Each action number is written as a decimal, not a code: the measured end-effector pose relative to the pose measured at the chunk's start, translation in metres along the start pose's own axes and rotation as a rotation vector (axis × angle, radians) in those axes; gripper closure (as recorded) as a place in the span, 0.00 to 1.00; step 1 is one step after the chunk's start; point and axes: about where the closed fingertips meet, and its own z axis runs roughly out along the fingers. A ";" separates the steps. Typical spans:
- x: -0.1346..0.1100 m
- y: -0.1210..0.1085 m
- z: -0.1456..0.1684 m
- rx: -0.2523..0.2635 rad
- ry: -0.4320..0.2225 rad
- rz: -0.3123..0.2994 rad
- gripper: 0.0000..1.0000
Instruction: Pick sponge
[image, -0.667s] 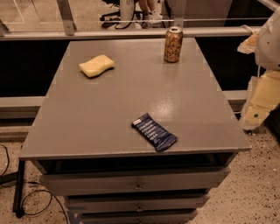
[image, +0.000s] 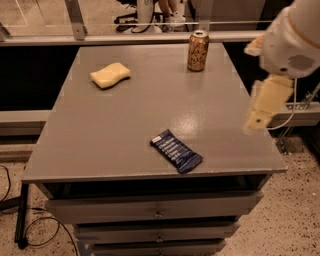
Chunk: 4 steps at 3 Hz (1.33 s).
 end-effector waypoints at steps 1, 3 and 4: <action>-0.079 -0.038 0.053 0.001 -0.167 -0.052 0.00; -0.166 -0.061 0.088 0.004 -0.359 -0.055 0.00; -0.182 -0.070 0.103 0.014 -0.404 -0.024 0.00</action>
Offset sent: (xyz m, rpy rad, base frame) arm 0.1555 0.2565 -0.0178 0.5283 -0.1215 0.2025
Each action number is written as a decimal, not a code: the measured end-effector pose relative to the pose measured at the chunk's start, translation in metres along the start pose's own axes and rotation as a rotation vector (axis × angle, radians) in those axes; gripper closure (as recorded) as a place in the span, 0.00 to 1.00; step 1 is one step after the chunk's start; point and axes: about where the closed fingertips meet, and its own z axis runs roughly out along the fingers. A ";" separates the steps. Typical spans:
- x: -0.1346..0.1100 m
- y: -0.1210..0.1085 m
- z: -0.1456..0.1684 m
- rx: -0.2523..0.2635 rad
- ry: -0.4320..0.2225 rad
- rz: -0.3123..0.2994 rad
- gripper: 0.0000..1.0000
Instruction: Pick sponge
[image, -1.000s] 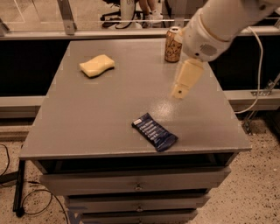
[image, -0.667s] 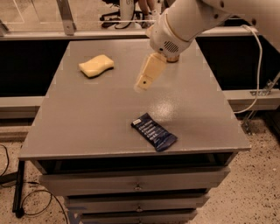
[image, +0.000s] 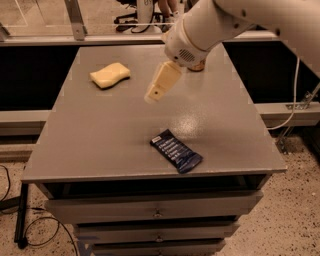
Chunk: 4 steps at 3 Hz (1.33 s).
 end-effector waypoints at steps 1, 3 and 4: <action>-0.032 -0.041 0.068 0.038 -0.126 0.078 0.00; -0.062 -0.094 0.177 0.032 -0.232 0.176 0.00; -0.052 -0.104 0.209 0.019 -0.234 0.210 0.03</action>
Offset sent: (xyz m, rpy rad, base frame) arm 0.1845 0.1537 -0.0569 0.3557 0.0058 -0.0998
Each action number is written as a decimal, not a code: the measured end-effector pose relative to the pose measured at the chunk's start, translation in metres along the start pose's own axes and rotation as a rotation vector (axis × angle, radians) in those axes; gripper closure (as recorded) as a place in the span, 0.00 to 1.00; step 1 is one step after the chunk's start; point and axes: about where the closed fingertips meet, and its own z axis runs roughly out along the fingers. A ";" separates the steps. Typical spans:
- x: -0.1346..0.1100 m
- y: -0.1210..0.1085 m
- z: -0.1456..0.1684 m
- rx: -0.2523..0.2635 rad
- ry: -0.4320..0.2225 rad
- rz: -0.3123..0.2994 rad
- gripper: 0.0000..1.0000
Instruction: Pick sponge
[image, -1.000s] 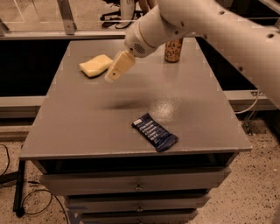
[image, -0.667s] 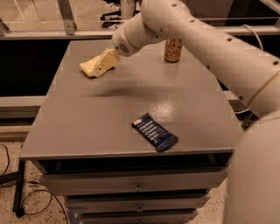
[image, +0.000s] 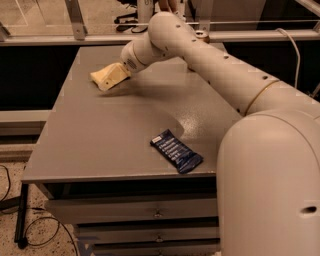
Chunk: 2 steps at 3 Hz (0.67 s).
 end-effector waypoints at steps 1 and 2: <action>0.011 -0.003 0.007 -0.006 0.000 0.020 0.26; 0.015 -0.003 0.006 -0.007 -0.004 0.030 0.49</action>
Offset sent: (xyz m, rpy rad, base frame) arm 0.0028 -0.0151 -0.0119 0.0263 0.0246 -0.0235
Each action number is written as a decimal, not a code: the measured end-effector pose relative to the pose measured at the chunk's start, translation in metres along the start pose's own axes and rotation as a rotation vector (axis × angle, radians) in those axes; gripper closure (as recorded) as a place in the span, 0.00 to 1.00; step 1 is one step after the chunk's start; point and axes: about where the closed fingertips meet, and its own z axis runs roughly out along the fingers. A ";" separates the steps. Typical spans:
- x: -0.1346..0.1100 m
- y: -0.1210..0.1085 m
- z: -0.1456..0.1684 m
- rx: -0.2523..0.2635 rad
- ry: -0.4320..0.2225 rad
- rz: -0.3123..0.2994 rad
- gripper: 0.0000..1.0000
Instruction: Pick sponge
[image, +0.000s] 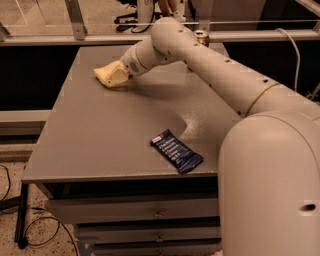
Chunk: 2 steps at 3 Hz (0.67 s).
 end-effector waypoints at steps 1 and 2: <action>-0.016 0.006 -0.018 -0.002 -0.045 -0.017 0.72; -0.050 0.018 -0.062 0.017 -0.152 -0.063 0.96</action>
Offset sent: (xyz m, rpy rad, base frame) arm -0.0751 -0.0348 0.1631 0.2419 -0.2685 0.0733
